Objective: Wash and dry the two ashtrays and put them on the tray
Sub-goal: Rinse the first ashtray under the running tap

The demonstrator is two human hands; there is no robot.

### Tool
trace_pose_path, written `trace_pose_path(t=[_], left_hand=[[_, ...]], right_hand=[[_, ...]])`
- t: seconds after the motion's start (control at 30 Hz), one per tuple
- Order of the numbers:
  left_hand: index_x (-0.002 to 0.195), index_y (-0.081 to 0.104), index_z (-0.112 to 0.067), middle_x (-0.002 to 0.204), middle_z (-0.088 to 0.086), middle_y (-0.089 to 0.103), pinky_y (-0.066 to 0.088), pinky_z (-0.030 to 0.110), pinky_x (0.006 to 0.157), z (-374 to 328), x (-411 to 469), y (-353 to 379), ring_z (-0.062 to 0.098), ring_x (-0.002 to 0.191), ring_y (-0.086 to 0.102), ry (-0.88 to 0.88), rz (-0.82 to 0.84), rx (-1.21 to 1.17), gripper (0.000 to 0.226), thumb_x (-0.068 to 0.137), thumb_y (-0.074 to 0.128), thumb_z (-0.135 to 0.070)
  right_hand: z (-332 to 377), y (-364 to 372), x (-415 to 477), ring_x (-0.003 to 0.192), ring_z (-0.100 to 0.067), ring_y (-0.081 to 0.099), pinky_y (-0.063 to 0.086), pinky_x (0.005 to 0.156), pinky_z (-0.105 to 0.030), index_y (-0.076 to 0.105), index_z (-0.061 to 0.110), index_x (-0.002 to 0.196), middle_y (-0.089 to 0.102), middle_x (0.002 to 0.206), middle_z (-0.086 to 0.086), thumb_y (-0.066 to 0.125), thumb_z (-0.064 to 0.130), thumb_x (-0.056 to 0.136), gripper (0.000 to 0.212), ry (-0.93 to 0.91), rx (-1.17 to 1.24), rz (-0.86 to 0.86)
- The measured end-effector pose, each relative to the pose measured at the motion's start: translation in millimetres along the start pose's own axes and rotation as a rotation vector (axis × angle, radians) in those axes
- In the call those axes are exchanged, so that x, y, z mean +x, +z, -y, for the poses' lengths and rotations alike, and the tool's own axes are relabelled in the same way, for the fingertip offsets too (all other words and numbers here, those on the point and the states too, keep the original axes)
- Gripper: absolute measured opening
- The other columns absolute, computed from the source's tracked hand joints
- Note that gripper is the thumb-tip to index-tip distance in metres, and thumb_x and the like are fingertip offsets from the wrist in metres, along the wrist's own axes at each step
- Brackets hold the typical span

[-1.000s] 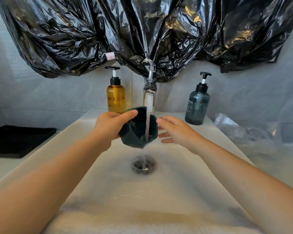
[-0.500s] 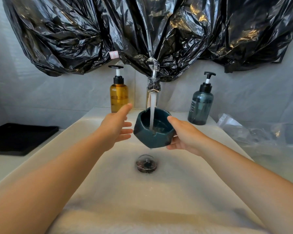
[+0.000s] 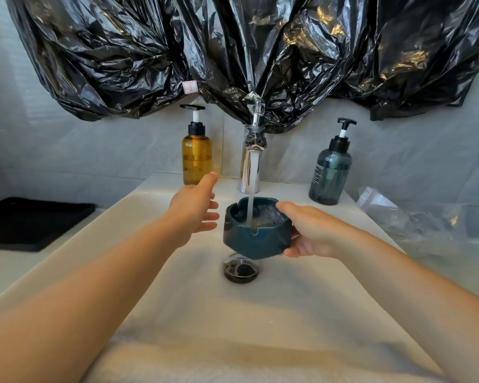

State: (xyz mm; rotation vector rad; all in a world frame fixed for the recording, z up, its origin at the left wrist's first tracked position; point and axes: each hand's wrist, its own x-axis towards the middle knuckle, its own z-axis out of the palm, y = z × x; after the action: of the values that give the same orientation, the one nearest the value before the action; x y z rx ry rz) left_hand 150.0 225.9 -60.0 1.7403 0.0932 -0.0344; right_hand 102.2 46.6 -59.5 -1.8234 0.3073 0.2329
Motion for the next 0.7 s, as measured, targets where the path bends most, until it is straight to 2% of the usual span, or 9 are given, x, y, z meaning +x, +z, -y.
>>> trace_pose_path(t=[0.07,0.17,0.27,0.37,0.47,0.57,0.7], left_hand=[[0.132,0.048,-0.014,0.131,0.009,0.057,0.049,0.035,0.078,0,-1,1,0.027,0.101,0.057,-0.009,0.004,0.007,0.058,0.096,0.035,-0.057],[0.133,0.046,-0.016,0.134,0.008,0.054,0.046,0.037,0.084,0,-1,0,0.03,0.116,0.053,-0.014,0.0,0.003,0.057,0.096,0.033,-0.057],[0.13,0.047,-0.015,0.129,0.01,0.057,0.051,0.033,0.073,0,-2,0,0.03,0.105,0.058,-0.02,0.007,-0.025,0.056,0.095,0.035,-0.057],[0.13,0.049,-0.013,0.125,0.01,0.059,0.053,0.035,0.075,0,-2,1,0.029,0.099,0.06,-0.035,0.022,-0.012,0.058,0.095,0.036,-0.058],[0.128,0.048,-0.015,0.118,0.007,0.058,0.051,0.034,0.073,0,-3,3,0.027,0.097,0.058,-0.04,0.045,0.023,0.054,0.096,0.035,-0.056],[0.117,0.048,-0.02,0.102,0.004,0.062,0.055,0.034,0.068,0,-8,3,0.028,0.097,0.061,-0.075,0.124,0.013,0.038,0.097,0.039,-0.051],[0.113,0.051,-0.02,0.101,0.01,0.064,0.061,0.034,0.066,2,-14,2,0.029,0.085,0.071,-0.149,0.243,-0.021,0.032,0.093,0.054,-0.045]], right_hand=[[0,5,-2,0.068,-0.021,0.064,0.052,0.045,-0.022,0.052,0.017,0.114,0.063,0.09,-0.012,0.036,0.038,0.103,0.029,0.024,0.01,0.062],[4,15,1,0.073,-0.022,0.066,0.052,0.045,-0.021,0.05,0.017,0.115,0.064,0.096,-0.014,0.036,0.039,0.103,0.029,0.009,0.071,0.084],[5,11,5,0.08,-0.024,0.067,0.053,0.046,-0.021,0.049,0.017,0.116,0.064,0.099,-0.015,0.034,0.04,0.103,0.031,-0.023,0.101,0.01],[1,1,7,0.073,-0.022,0.068,0.053,0.047,-0.021,0.049,0.016,0.116,0.066,0.094,-0.014,0.033,0.039,0.103,0.032,-0.001,0.069,-0.024],[-2,3,5,0.075,-0.024,0.069,0.053,0.048,-0.022,0.049,0.017,0.117,0.066,0.102,-0.017,0.034,0.04,0.103,0.03,0.018,0.05,0.033],[0,10,8,0.08,-0.025,0.067,0.053,0.048,-0.022,0.049,0.016,0.119,0.064,0.106,-0.019,0.035,0.041,0.103,0.033,-0.03,0.1,0.05],[-1,6,13,0.074,-0.02,0.067,0.057,0.053,-0.025,0.053,0.014,0.118,0.065,0.096,-0.011,0.037,0.04,0.103,0.034,-0.089,0.155,-0.015]])
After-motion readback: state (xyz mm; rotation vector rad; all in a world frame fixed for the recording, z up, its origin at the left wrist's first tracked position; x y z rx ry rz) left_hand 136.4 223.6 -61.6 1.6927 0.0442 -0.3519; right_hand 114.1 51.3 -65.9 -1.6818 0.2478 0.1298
